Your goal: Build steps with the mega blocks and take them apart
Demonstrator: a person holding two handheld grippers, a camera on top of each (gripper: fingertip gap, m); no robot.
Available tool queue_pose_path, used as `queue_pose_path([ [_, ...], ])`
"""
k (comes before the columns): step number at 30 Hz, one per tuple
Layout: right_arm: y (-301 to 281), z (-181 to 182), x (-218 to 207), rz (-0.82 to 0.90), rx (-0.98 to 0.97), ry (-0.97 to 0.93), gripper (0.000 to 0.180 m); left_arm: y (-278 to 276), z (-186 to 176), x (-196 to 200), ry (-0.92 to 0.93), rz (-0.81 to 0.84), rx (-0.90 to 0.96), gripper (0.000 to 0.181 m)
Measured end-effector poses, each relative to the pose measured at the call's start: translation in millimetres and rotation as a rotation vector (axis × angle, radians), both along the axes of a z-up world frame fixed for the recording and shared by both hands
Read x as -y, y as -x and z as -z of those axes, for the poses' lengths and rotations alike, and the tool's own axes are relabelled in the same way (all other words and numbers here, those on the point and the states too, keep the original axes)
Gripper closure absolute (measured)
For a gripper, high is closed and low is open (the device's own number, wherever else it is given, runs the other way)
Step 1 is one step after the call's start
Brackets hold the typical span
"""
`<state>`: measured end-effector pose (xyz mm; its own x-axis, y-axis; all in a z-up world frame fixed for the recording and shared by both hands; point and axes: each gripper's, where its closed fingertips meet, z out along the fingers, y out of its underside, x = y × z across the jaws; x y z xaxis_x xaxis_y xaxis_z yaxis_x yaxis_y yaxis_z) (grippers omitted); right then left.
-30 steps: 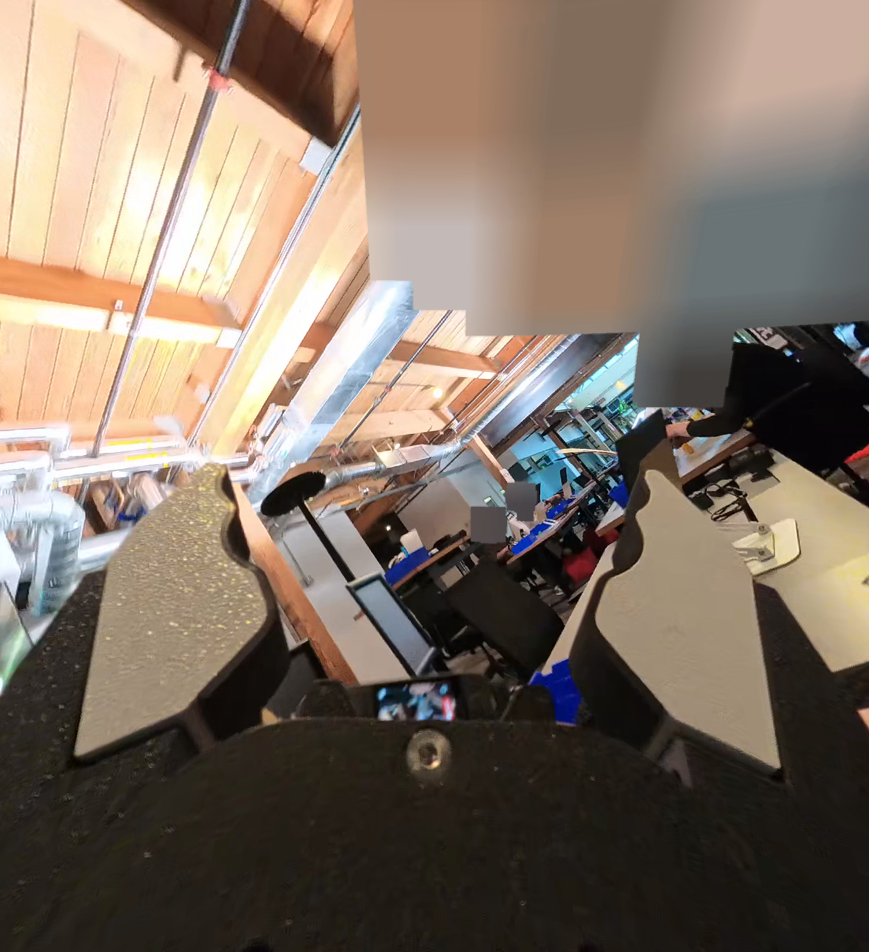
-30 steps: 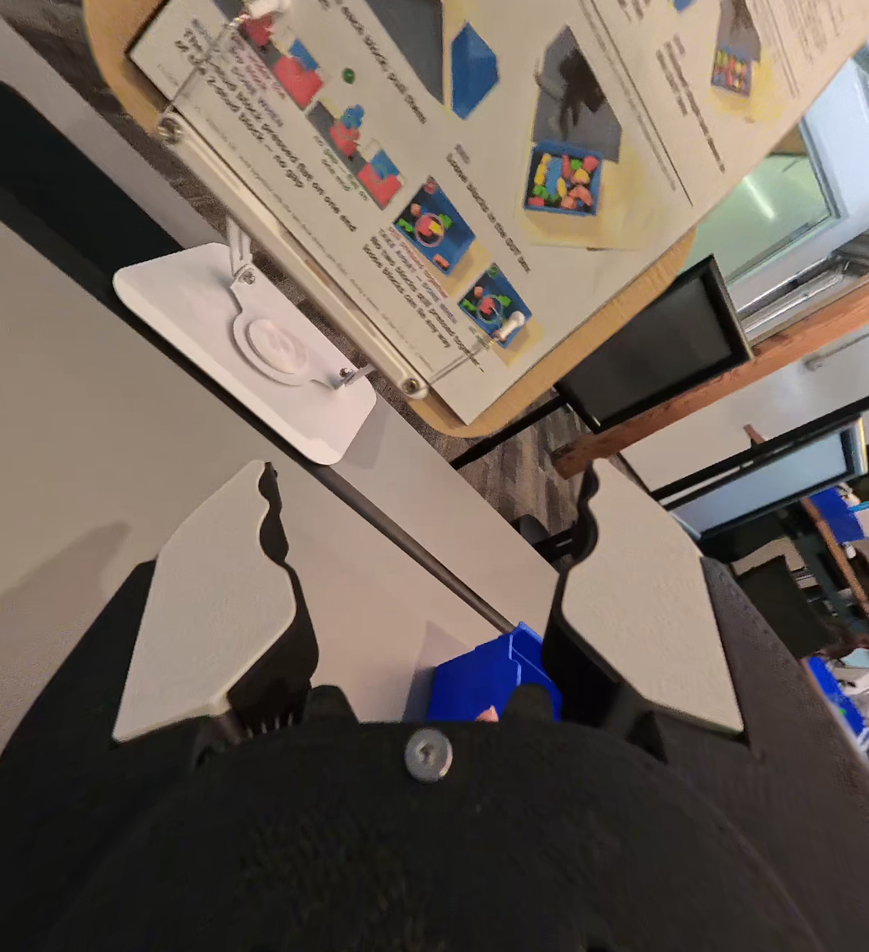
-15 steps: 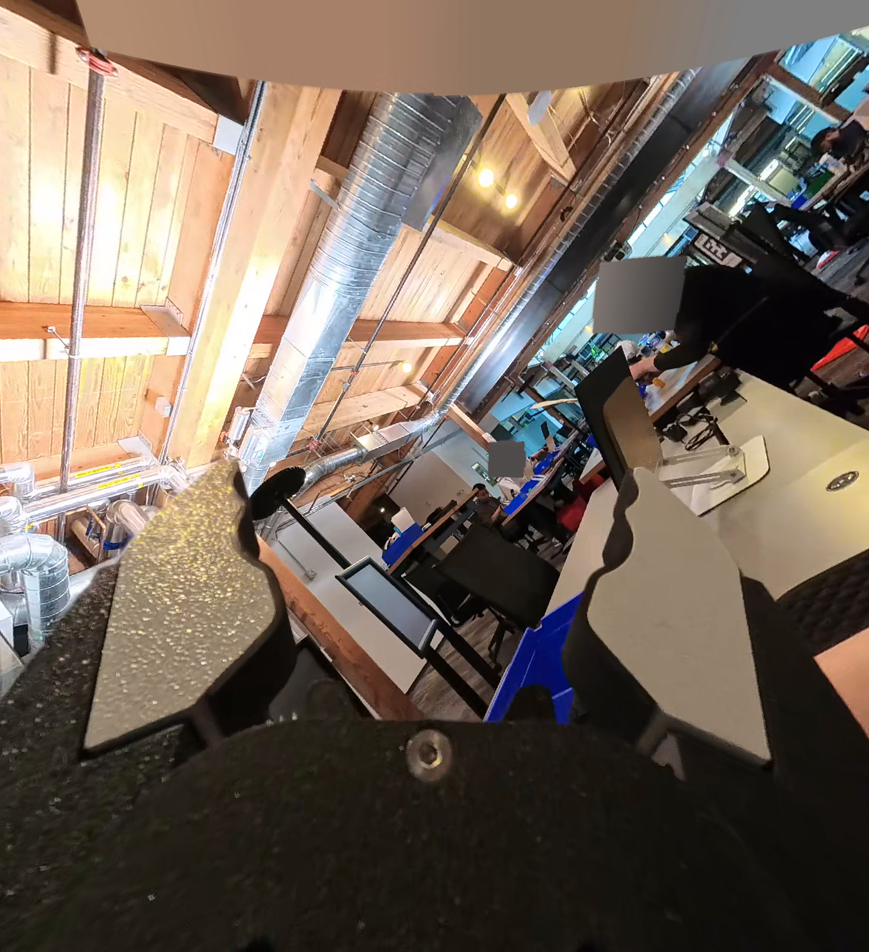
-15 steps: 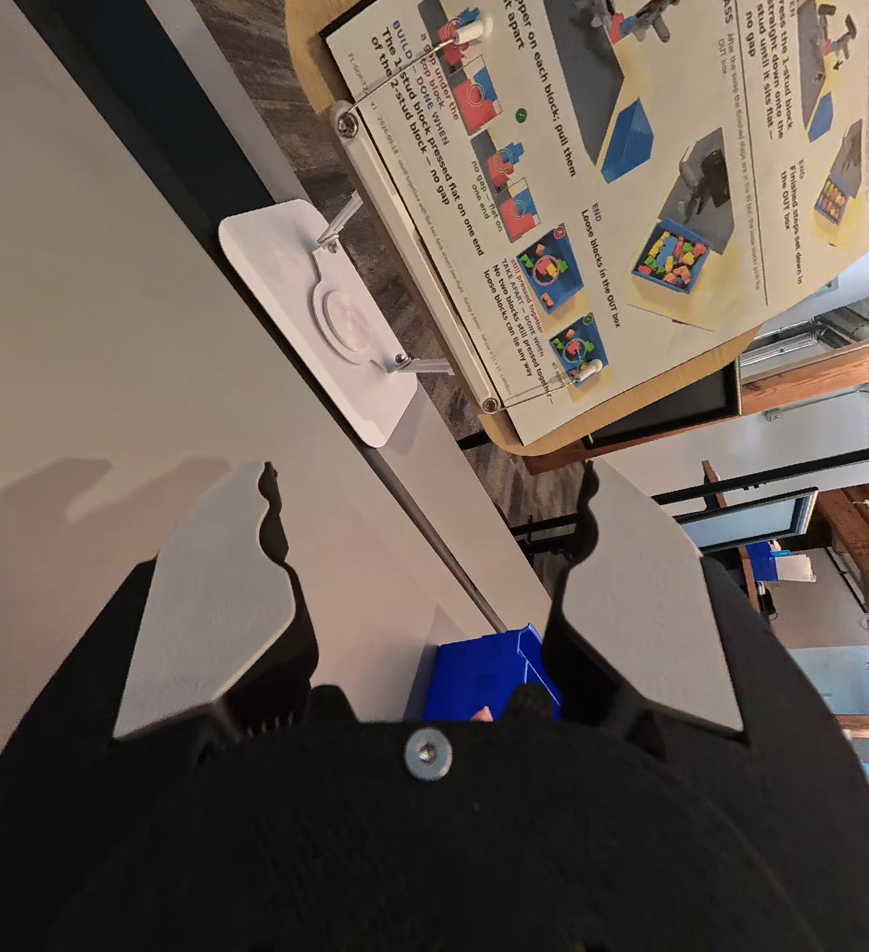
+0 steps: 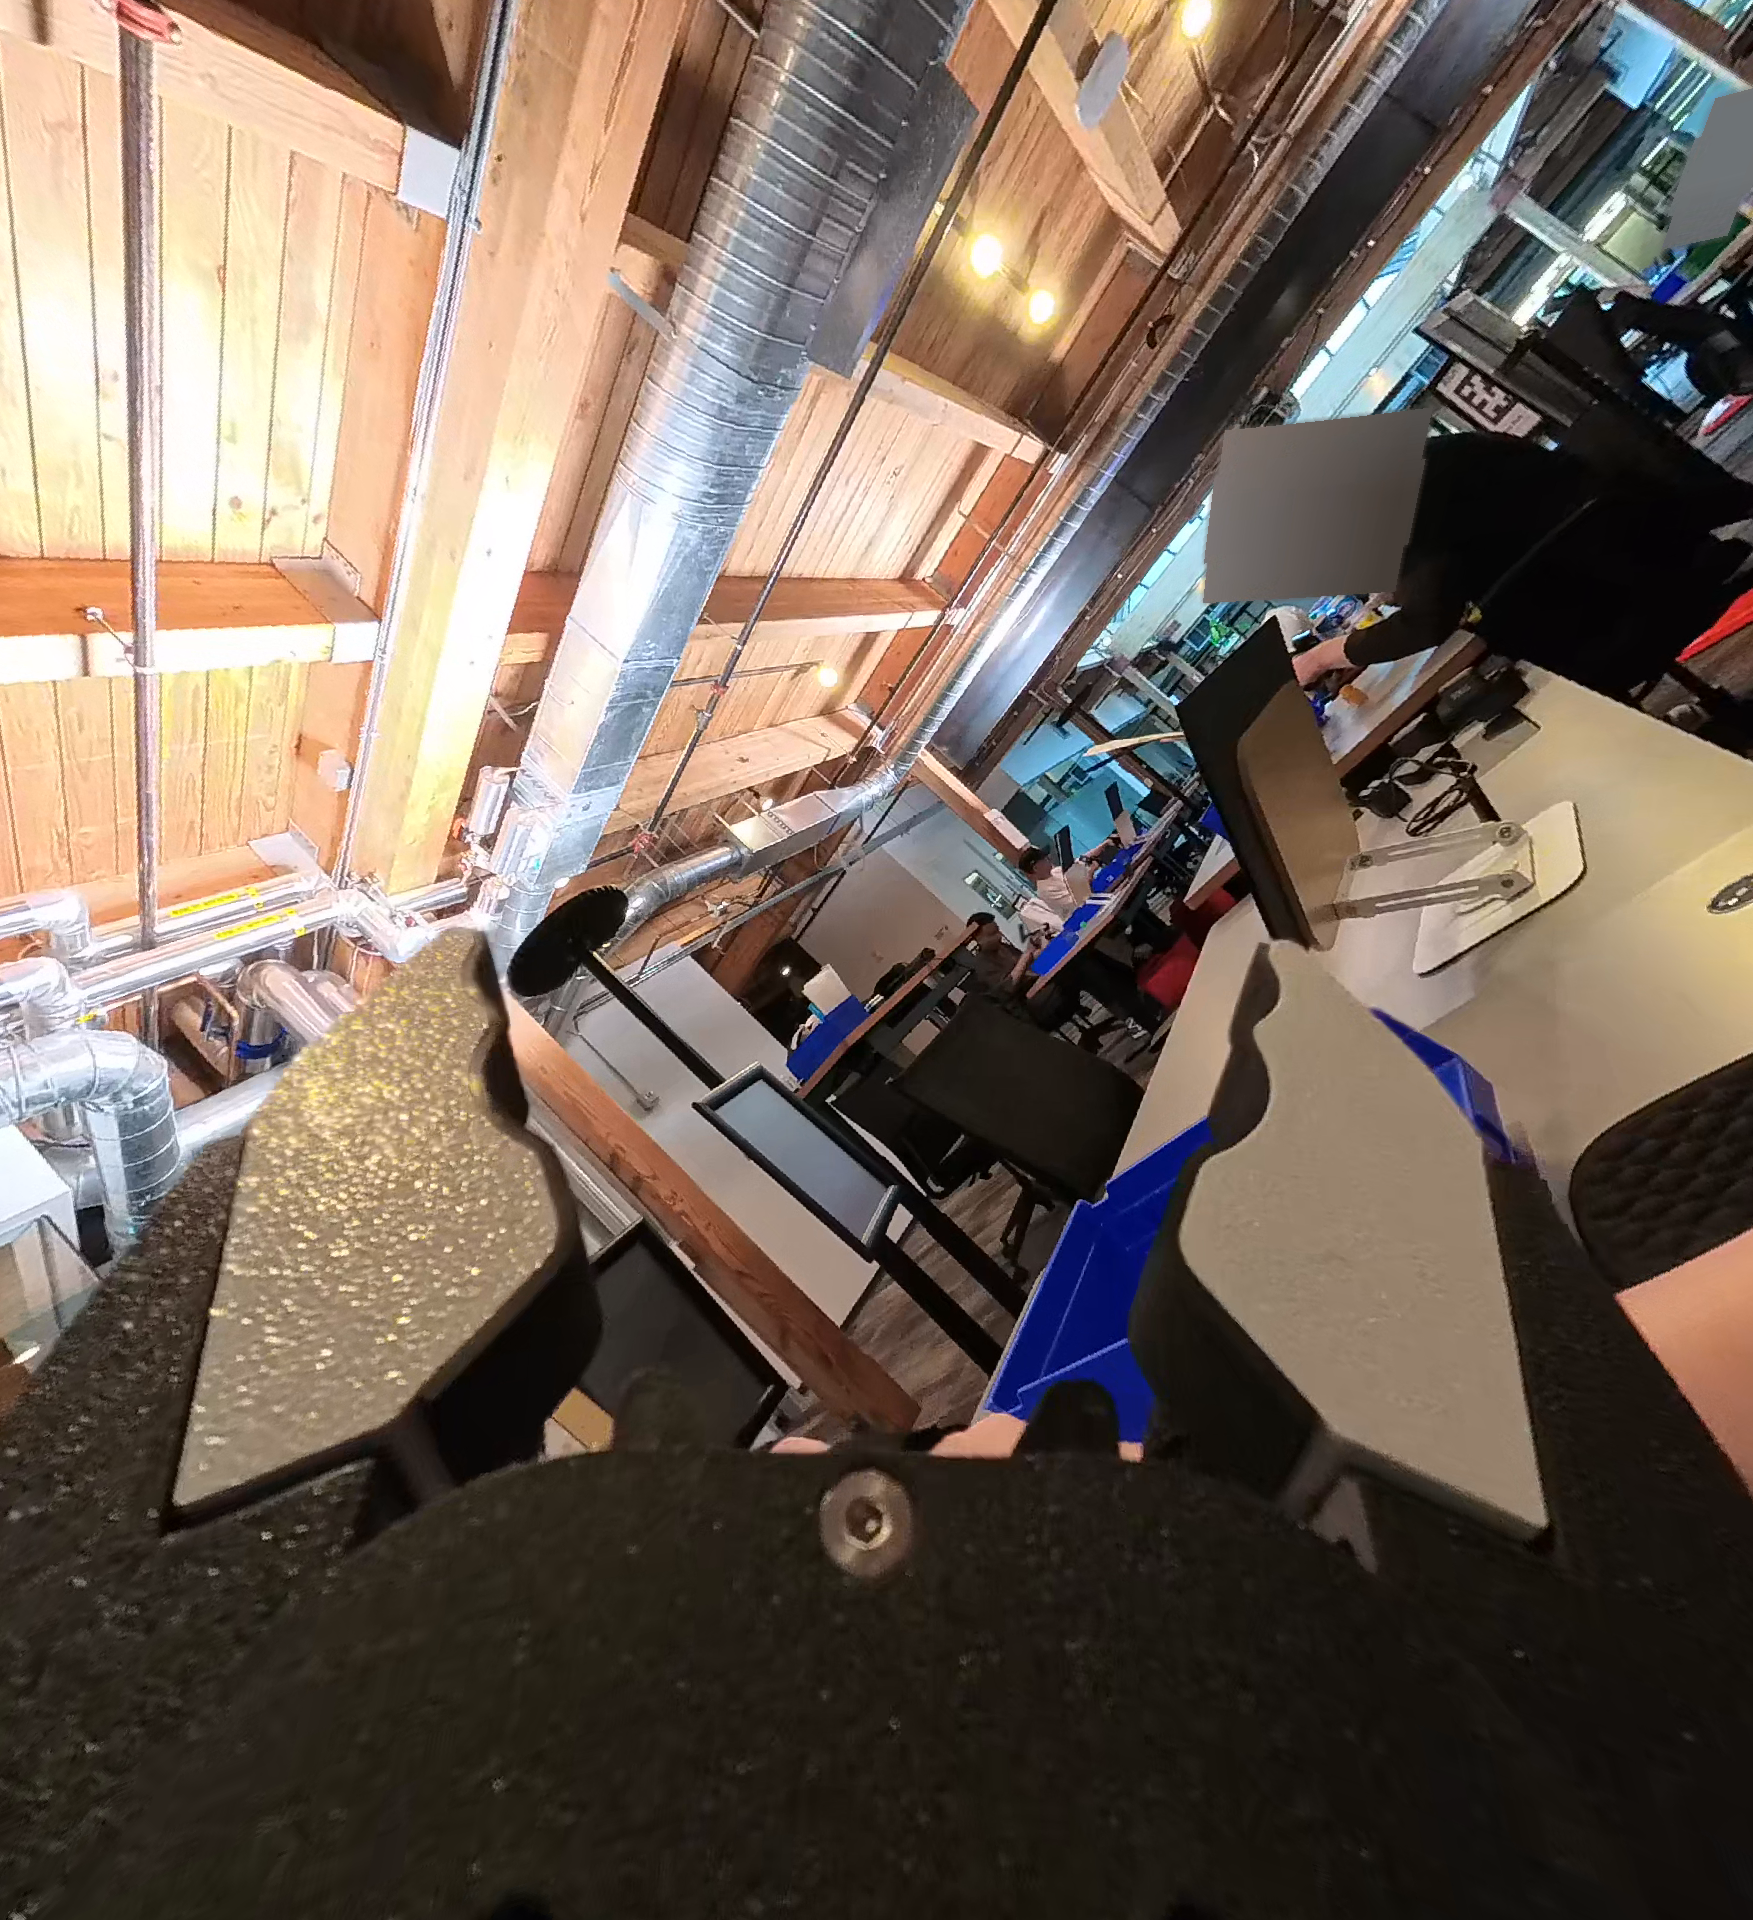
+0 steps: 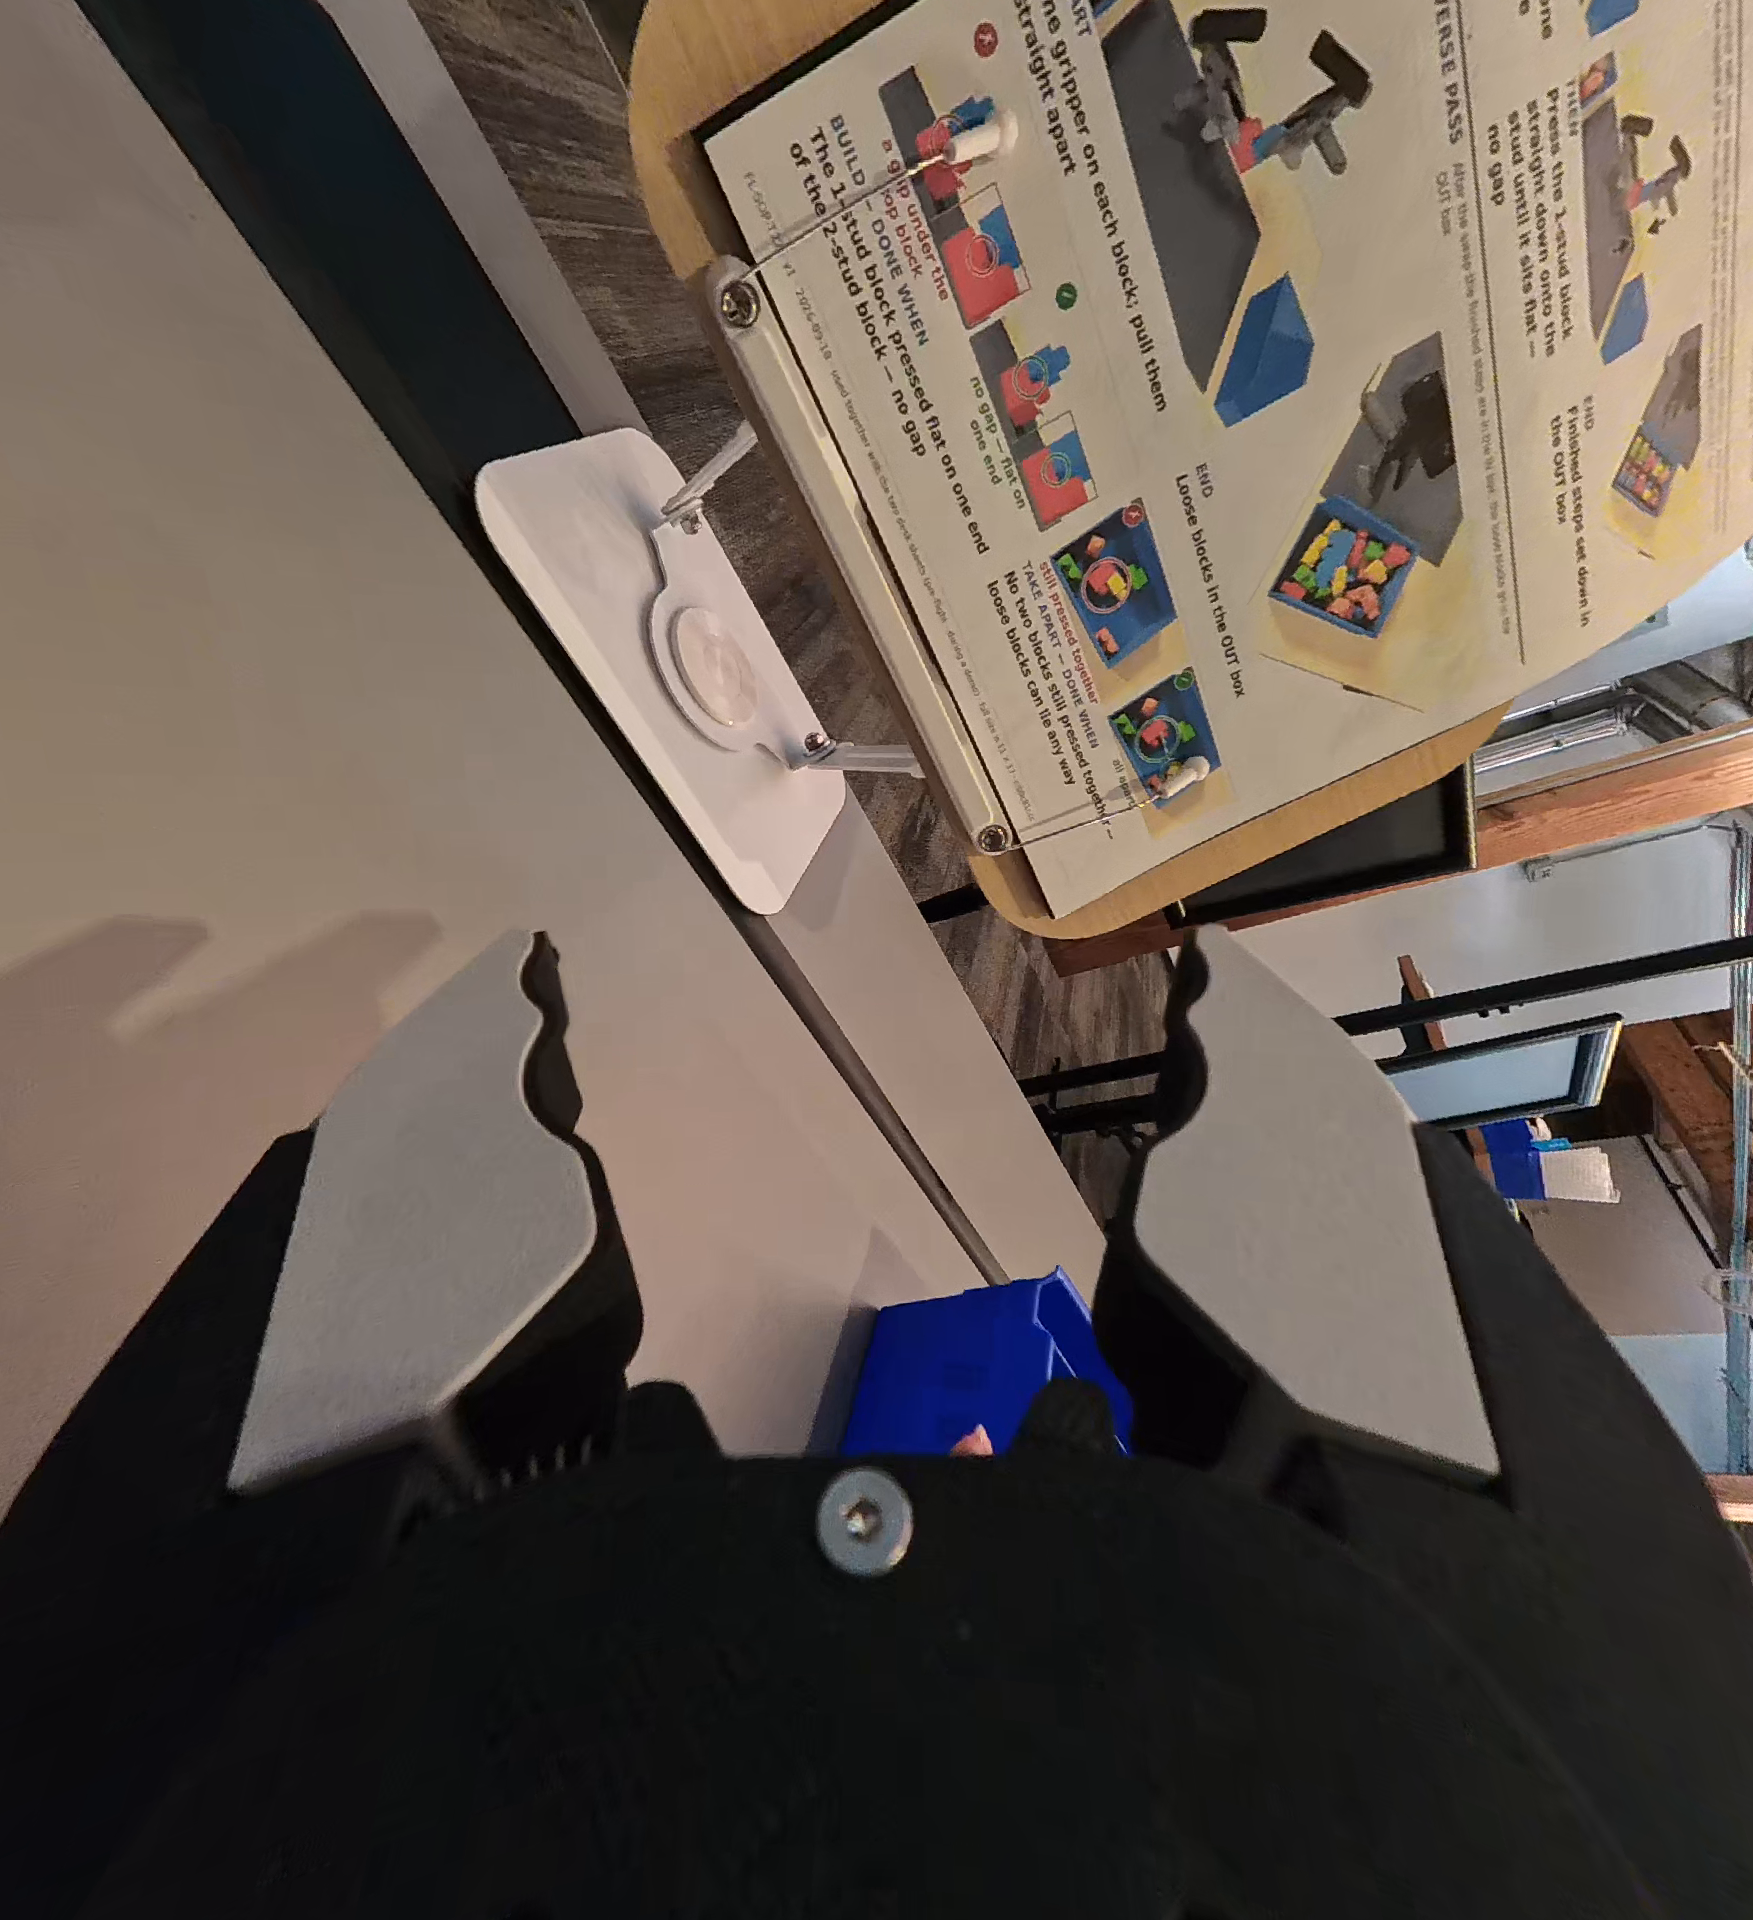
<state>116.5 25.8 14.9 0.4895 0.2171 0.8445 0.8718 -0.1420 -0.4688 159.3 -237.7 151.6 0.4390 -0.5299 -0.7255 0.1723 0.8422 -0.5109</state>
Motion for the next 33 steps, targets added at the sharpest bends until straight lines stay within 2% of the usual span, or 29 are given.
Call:
queue_pose_path([
  [7, -1, 4, 0, -0.002, -0.011, 0.020, 0.069, 1, 0, -1, 0.001, -0.001, 0.007, 0.049],
  [12, -1, 12, -3, -0.005, -0.012, 0.048, 0.069, 20, -24, 15, -0.050, -0.006, 0.059, 0.050],
  [18, -9, 16, -11, -0.007, -0.068, 0.061, 0.069, 54, -49, -8, -0.062, -0.125, 0.129, 0.052],
  [21, -26, 23, -28, 0.007, -0.156, 0.064, 0.069, 95, -70, -43, 0.015, -0.252, 0.205, 0.054],
  [25, -67, 54, -53, 0.083, -0.309, 0.156, 0.069, 173, -77, -126, 0.253, -0.500, 0.278, 0.055],
  [29, -99, 65, -66, 0.105, -0.499, 0.190, 0.070, 272, -56, -191, 0.527, -0.762, 0.344, 0.066],
  [30, -105, 64, -67, 0.104, -0.553, 0.197, 0.070, 292, -50, -198, 0.581, -0.784, 0.353, 0.071],
  [33, -120, 53, -69, 0.090, -0.701, 0.199, 0.070, 354, -31, -211, 0.759, -0.871, 0.420, 0.069],
])
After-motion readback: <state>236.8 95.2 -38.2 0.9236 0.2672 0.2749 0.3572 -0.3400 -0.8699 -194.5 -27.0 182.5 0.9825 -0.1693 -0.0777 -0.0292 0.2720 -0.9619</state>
